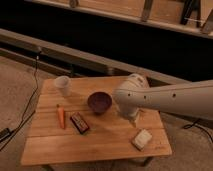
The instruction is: Place the white sponge in the ceramic bowl
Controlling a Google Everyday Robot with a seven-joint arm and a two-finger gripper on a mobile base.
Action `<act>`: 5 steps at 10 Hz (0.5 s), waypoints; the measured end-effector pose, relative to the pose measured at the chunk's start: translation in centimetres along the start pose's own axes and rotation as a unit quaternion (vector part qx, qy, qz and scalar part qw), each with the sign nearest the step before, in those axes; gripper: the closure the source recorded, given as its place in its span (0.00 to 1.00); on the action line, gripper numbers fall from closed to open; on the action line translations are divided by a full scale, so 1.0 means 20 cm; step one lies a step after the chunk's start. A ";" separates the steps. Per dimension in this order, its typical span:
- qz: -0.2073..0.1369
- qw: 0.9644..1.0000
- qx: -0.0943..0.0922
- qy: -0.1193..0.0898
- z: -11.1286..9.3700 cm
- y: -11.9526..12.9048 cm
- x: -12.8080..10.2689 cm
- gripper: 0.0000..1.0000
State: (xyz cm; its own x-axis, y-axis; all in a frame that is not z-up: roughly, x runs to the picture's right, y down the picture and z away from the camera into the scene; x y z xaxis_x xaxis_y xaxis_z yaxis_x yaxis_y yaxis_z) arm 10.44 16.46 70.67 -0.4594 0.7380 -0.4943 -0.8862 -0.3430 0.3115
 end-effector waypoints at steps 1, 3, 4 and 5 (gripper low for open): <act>0.000 1.000 0.000 0.000 0.00 0.00 0.00 0.35; 0.000 1.000 0.000 0.000 0.00 0.00 0.00 0.35; 0.000 1.000 0.000 0.000 0.00 0.00 0.00 0.35; 0.004 1.000 0.001 0.002 0.00 -0.01 0.00 0.35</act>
State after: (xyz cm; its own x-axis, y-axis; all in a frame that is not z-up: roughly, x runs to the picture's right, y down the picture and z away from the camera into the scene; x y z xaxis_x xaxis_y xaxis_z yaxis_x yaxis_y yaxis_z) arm 10.62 16.47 70.70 -0.4666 0.7331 -0.4948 -0.8824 -0.3477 0.3169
